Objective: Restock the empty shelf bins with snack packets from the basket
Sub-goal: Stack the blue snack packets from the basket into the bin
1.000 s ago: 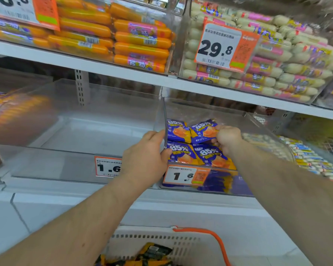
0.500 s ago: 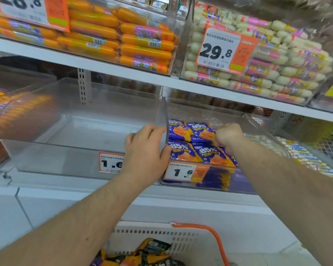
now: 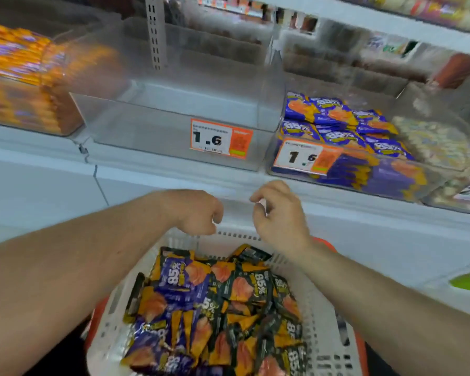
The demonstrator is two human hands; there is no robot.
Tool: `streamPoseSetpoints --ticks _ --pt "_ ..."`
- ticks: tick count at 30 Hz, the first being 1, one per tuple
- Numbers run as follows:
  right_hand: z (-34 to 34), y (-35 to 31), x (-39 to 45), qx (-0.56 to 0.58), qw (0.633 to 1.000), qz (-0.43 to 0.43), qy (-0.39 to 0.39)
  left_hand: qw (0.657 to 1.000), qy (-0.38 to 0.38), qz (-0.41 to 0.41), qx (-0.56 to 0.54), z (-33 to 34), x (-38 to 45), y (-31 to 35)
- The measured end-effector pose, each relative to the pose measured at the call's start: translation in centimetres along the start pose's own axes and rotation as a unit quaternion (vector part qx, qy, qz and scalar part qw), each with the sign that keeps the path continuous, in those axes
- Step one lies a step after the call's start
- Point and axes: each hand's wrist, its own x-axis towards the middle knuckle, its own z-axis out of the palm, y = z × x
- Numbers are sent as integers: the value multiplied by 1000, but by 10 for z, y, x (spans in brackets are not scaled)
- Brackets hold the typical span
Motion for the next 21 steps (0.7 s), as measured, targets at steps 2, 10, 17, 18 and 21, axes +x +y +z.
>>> streamPoseSetpoints --ticks 2,10,17,18,21 --pt "35 6 -27 -3 990 70 -122 998 -55 -20 14 11 -2 -8" --pt "138 14 -77 -1 867 281 -411 993 -105 -41 32 30 -13 -23" --pt "183 34 -81 -139 846 214 -467 993 -105 -59 20 36 -10 -35" --pt "188 36 -82 -129 843 224 -472 993 -103 -57 17 36 -10 -35" --pt "199 36 -85 -124 843 235 -467 993 -101 -61 15 39 -10 -38"
